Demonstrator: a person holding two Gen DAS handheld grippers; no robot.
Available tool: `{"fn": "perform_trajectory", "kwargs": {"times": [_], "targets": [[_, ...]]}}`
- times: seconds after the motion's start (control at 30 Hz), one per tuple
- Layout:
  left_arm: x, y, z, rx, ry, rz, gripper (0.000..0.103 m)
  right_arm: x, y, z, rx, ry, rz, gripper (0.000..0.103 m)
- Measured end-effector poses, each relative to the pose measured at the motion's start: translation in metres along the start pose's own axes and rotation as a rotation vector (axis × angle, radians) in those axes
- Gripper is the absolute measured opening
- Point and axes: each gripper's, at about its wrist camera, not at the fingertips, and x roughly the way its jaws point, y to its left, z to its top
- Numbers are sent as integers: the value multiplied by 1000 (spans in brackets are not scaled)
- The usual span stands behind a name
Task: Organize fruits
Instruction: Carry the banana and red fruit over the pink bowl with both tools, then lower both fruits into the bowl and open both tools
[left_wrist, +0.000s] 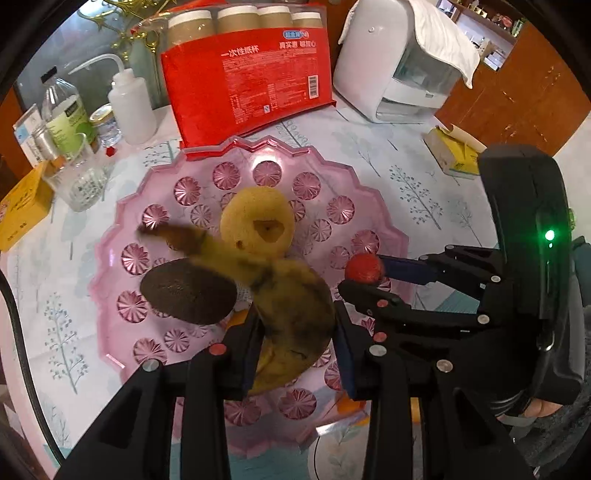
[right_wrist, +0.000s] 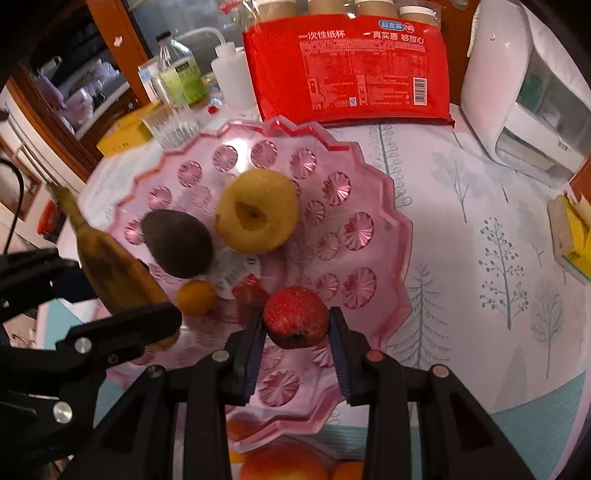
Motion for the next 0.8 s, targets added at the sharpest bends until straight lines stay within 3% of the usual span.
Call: {"fn": "perform_trajectory", "kwargs": {"times": [0.1, 0.17, 0.23, 0.37, 0.8], "targets": [[4, 3, 1, -10, -6, -16, 41, 2, -3, -1, -4, -11, -6, 41], [3, 10, 1, -39, -18, -7, 58, 0, -6, 0, 3, -23, 5, 43], [1, 16, 0, -64, -34, -3, 67, -2, -8, 1, 7, -36, 16, 50], [-5, 27, -3, -100, -55, 10, 69, -7, -2, 1, -20, -55, -10, 59], [-33, 28, -15, -119, -121, 99, 82, -24, 8, -5, -36, -78, -7, 59]]}}
